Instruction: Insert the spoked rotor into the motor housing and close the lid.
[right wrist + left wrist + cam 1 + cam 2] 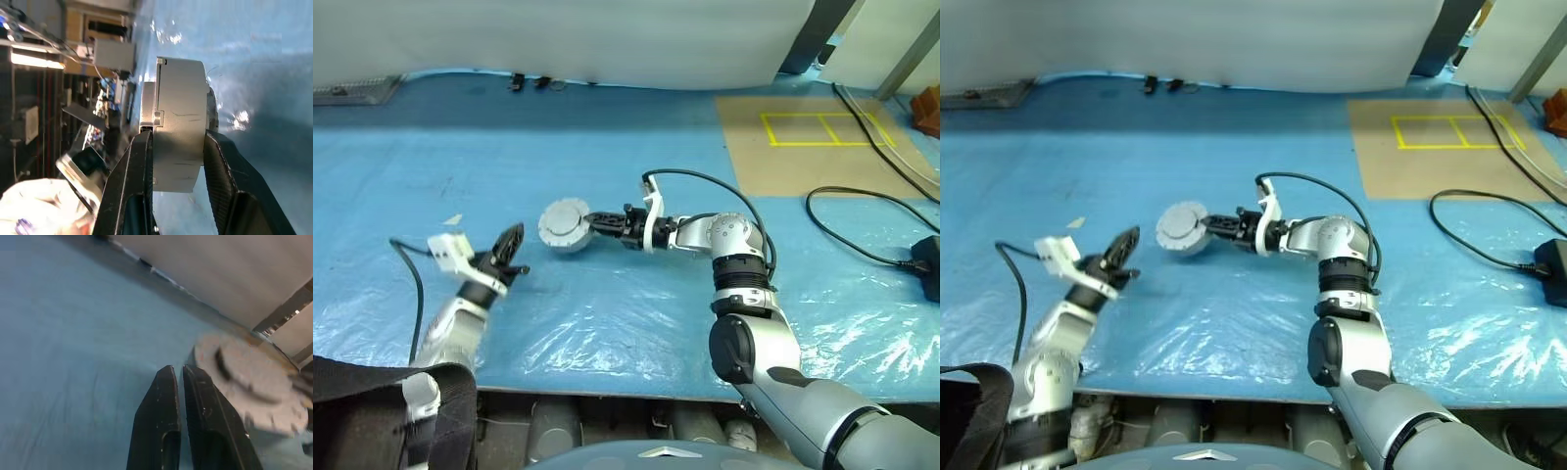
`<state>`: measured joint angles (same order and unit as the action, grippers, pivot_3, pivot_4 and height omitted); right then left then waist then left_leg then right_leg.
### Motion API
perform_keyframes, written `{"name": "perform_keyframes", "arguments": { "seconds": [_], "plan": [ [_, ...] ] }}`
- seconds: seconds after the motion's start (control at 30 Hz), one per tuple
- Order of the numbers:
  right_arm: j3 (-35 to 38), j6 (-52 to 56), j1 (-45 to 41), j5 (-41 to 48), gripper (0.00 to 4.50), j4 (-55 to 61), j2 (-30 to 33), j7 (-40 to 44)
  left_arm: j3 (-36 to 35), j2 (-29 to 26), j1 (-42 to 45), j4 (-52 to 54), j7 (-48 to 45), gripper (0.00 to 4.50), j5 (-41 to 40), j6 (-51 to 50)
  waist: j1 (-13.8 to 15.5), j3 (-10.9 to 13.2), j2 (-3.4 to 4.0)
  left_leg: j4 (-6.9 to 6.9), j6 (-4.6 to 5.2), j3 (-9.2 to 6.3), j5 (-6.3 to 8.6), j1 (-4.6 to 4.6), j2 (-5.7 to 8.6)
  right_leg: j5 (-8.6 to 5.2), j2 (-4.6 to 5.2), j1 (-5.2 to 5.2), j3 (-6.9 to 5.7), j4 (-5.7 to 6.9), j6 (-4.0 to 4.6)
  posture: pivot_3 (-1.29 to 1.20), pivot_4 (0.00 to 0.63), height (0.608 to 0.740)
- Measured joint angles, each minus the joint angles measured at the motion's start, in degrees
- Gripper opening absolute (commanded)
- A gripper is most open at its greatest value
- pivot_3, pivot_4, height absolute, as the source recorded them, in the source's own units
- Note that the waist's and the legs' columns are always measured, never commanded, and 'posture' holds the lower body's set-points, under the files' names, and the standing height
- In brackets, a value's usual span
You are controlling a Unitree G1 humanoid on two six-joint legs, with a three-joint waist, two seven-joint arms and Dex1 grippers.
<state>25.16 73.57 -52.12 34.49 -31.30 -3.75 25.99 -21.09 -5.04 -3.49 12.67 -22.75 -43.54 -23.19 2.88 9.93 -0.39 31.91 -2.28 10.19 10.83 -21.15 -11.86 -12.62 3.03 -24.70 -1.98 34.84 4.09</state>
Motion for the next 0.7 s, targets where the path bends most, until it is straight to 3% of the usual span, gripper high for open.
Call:
{"name": "perform_keyframes", "arguments": {
  "seconds": [0.37,0.7],
  "plan": [
    [0.44,-7.06,-4.15,1.32,1.06,-7.39,0.08,1.74,0.81,9.04,-0.34,3.87,6.29,4.48,-18.48,-4.44,0.27,0.06,-0.10,0.15,0.00,-0.02,0.00,-0.05,0.00,0.02,-0.04,0.02,-0.01,0.02,0.00,0.00,0.150,0.740],
    [-1.81,-6.10,-5.28,3.54,1.06,-7.53,0.19,6.37,1.87,8.58,2.85,3.96,9.55,4.48,-28.82,-7.43,0.21,0.06,-0.10,0.22,0.00,-0.03,0.00,-0.06,0.01,0.04,-0.05,0.03,0.00,0.05,-0.01,0.00,0.150,0.740]
  ]
}}
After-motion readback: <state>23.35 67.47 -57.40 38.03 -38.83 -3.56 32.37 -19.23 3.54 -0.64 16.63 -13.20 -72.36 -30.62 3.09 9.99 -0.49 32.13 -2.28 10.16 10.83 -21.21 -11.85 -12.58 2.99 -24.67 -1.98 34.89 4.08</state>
